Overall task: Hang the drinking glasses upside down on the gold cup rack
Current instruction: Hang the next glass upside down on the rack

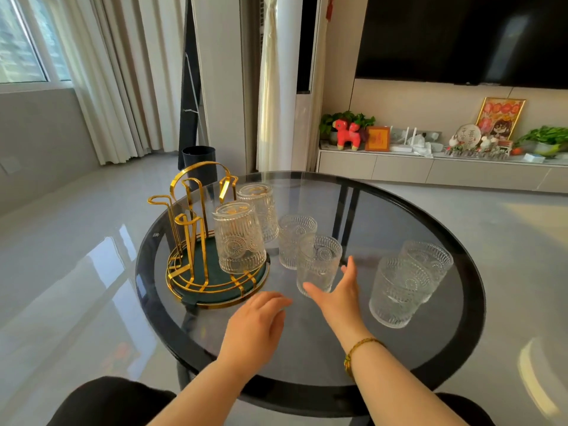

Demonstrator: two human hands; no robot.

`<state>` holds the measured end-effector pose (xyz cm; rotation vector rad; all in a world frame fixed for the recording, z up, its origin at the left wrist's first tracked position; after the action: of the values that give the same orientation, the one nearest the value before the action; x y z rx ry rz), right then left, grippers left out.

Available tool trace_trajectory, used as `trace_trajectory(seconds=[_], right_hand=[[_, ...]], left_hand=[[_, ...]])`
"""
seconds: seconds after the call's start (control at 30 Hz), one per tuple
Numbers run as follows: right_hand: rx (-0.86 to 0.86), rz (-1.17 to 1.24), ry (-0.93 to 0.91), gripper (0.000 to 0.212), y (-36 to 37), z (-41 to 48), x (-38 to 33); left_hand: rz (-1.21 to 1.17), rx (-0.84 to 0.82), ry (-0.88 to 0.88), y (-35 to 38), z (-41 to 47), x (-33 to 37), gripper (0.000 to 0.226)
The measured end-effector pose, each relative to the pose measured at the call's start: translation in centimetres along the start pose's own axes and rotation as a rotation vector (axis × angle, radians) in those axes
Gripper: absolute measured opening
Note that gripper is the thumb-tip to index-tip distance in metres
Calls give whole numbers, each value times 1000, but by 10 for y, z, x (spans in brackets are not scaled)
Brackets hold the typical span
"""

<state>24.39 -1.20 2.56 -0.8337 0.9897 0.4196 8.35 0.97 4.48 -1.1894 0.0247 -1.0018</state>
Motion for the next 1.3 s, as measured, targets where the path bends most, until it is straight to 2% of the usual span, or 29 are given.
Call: trace_trajectory(seconds=[0.1, 0.17, 0.4, 0.57, 0.83, 0.97, 1.1, 1.3], right_hand=[[-17, -25, 25, 108, 5, 4, 8], [-13, -87, 17, 109, 8, 5, 10], [6, -152, 19, 107, 13, 15, 14], [6, -126, 27, 91, 12, 15, 16], [1, 105, 9, 81, 0, -1, 10], [-1, 179, -69, 77, -16, -8, -9], [-81, 150, -170, 68, -36, -5, -41], [-149, 13, -194, 69, -57, 6, -77]], left_hand=[[17, -152, -174, 25, -3, -16, 30], [51, -195, -220, 35, 0, -25, 35], [165, -273, -213, 49, 7, -33, 37], [163, -279, -217, 49, 7, -32, 37], [147, -289, -244, 45, 7, -29, 37], [78, -299, -242, 35, 1, -27, 33], [-52, -187, -240, 11, -10, -27, 27], [-147, 158, -93, -49, -2, -14, 25]])
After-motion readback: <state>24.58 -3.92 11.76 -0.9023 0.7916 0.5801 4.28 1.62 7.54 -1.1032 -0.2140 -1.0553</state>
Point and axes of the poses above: each hand's wrist, its own z-axis towards the middle knuckle, its own y-axis out of the palm, x = y × z, the point moved 3 cm from there along z, towards the middle knuckle, and after that the axes turned 12 degrees about -y, right-handed, at the moved point
